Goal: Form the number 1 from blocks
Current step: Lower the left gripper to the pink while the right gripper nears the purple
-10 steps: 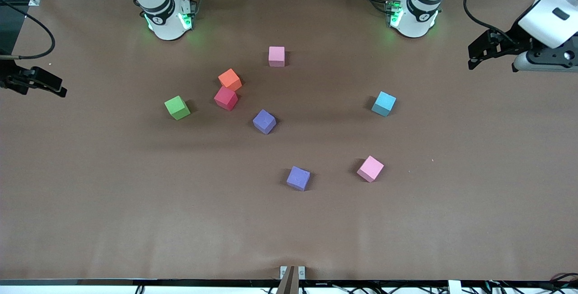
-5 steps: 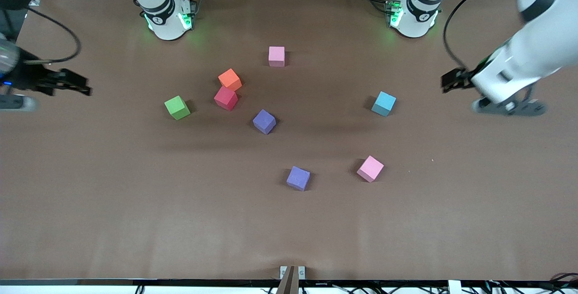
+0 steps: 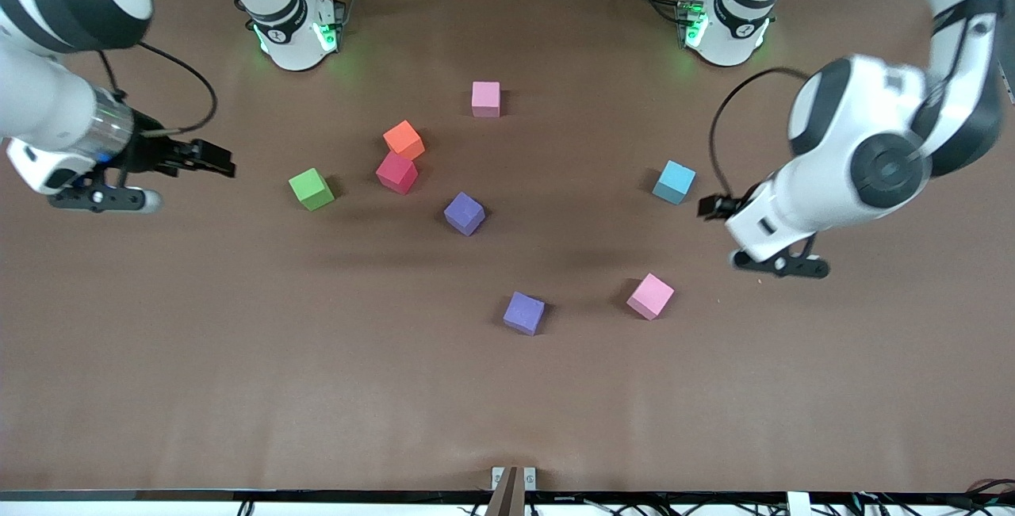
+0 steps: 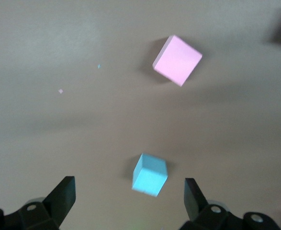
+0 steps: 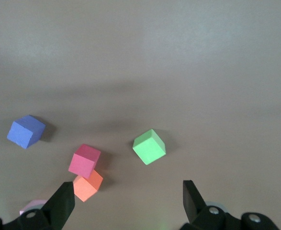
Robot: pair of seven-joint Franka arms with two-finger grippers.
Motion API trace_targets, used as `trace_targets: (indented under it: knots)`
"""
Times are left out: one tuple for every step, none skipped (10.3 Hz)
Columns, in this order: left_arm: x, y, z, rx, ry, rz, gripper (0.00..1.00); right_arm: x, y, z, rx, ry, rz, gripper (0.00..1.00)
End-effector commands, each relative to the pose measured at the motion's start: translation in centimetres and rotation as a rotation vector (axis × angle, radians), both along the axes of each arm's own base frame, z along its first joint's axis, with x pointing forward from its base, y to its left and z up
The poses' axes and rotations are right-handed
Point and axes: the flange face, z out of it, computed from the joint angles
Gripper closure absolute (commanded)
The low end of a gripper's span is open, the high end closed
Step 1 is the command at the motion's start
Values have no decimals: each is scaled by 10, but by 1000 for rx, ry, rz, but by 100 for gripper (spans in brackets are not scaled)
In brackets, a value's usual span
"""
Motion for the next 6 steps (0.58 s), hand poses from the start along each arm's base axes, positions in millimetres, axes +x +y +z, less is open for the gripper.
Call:
trace_targets:
  knots:
    - [26,-15,-42,-14,-75,24,0,-12,40,-17,-2,-5,-68,0]
    - [38,-16,-59,-23,-124,9,0,-17,56,-33,-15,12,-96,0]
    - [48,-15,-71,-15,-166,-43,0,-25,71,-52,-24,13,-123,0]
    - [56,-18,-79,-23,-183,-158,0,-33,100,-67,-33,3,-149,0]
    - [61,-22,-84,-36,-186,-237,0,-38,135,-84,-45,-11,-207,0]
    - [64,-26,-100,-55,-198,-338,0,-42,172,-104,-58,-16,-274,0]
